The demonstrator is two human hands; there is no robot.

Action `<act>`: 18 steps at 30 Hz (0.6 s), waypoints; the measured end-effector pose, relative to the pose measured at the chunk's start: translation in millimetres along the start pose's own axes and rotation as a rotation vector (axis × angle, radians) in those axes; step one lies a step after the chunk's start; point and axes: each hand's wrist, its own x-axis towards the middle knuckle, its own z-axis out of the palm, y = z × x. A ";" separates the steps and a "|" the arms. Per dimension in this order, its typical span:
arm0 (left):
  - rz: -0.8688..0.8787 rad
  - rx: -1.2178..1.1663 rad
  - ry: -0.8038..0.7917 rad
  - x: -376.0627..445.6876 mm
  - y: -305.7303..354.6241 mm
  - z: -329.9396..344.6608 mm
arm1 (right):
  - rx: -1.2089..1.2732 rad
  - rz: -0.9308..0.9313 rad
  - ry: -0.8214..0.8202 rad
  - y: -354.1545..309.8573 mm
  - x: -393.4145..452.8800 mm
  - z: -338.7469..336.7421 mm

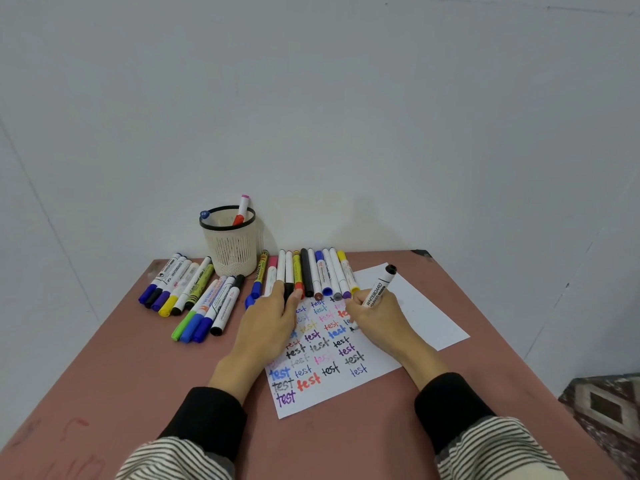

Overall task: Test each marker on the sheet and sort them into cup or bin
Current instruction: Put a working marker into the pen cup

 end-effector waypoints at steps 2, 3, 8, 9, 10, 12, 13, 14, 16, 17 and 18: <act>-0.004 0.001 -0.011 0.8 -0.1 0.0 | -0.021 0.012 -0.002 -0.5 0.0 0.6; -0.007 0.000 -0.013 1.0 -0.6 -0.1 | -0.024 0.020 -0.002 -0.4 0.3 0.7; -0.009 0.025 -0.018 1.6 -2.2 0.6 | 0.035 0.010 0.013 -0.5 0.8 -2.5; -0.008 0.031 -0.016 1.5 -1.6 0.6 | 0.036 0.002 0.006 -0.6 0.6 -2.6; -0.007 0.040 -0.015 1.5 -1.5 0.8 | 0.034 -0.003 -0.001 -0.8 0.2 -2.0; -0.004 0.053 -0.012 1.1 -0.8 0.8 | 0.007 -0.003 0.004 -1.2 0.1 -0.4; -0.001 0.052 -0.012 0.9 -0.5 0.6 | -0.014 -0.003 0.021 -1.2 0.1 -0.3; -0.001 0.049 -0.015 1.0 -0.8 0.6 | -0.026 -0.006 0.041 -1.5 0.2 -0.5; -0.004 0.052 -0.022 1.3 -1.1 0.2 | -0.017 -0.016 0.058 -1.0 0.5 -1.8; -0.004 0.056 -0.021 1.2 -0.8 0.0 | -0.009 -0.018 0.055 -0.1 0.8 -2.1; -0.004 0.060 -0.018 1.5 -1.3 0.4 | -0.009 -0.018 0.049 -0.2 0.4 -2.3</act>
